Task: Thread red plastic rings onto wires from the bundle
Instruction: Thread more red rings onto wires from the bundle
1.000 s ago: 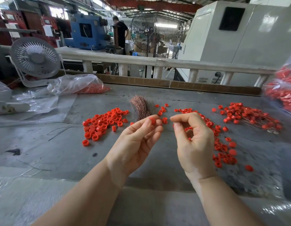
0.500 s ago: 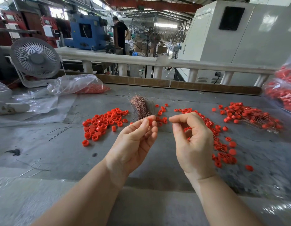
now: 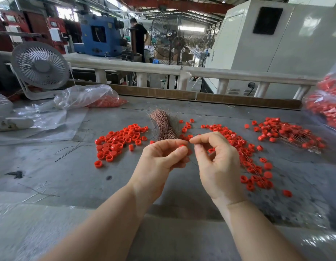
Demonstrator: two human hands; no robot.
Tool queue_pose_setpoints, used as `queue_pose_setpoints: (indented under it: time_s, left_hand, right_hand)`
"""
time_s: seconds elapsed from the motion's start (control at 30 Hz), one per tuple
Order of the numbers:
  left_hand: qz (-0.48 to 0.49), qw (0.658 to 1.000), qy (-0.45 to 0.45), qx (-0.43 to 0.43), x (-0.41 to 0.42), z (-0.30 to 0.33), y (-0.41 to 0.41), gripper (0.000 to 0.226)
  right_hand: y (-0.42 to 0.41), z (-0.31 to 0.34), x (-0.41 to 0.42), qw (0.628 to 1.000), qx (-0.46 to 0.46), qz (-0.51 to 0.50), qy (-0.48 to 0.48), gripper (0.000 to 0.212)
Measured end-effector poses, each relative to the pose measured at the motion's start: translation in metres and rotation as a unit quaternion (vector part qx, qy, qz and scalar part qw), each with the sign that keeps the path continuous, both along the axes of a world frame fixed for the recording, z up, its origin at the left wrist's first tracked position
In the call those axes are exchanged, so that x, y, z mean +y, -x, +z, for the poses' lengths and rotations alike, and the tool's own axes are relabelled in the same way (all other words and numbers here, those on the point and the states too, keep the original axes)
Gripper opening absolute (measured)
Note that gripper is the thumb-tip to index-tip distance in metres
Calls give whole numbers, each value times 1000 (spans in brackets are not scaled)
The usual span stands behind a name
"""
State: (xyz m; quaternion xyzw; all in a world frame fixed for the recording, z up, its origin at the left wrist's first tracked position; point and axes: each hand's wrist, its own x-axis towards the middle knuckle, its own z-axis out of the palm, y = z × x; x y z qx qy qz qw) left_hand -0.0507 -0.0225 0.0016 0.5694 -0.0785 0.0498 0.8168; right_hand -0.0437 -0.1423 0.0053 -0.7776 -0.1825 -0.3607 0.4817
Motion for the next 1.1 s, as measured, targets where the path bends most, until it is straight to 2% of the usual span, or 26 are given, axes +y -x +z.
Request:
queue_pose_setpoints:
  time_s: [0.43,0.63,0.8,0.97,1.1]
  left_hand:
    - [52,991,-106,-60,-2,-1,1,17]
    - [76,985,-124,-98,-5,1,2,19]
    - [93,979,-142,-115,-6,1,3,24]
    - [114,978,-132,-112,-5,2,2,20]
    - [131,983,-96,-82,-1,1,1,12]
  right_hand:
    - [2,3,-3,994,104,30,-19,20]
    - [2,6,-3,972,181,103,-108,23]
    - [1,7,-4,955,206,141,-159,25]
    - [0,5,-4,956,202,140,-159,28]
    - [4,8,-3,984,115,118,-74,27]
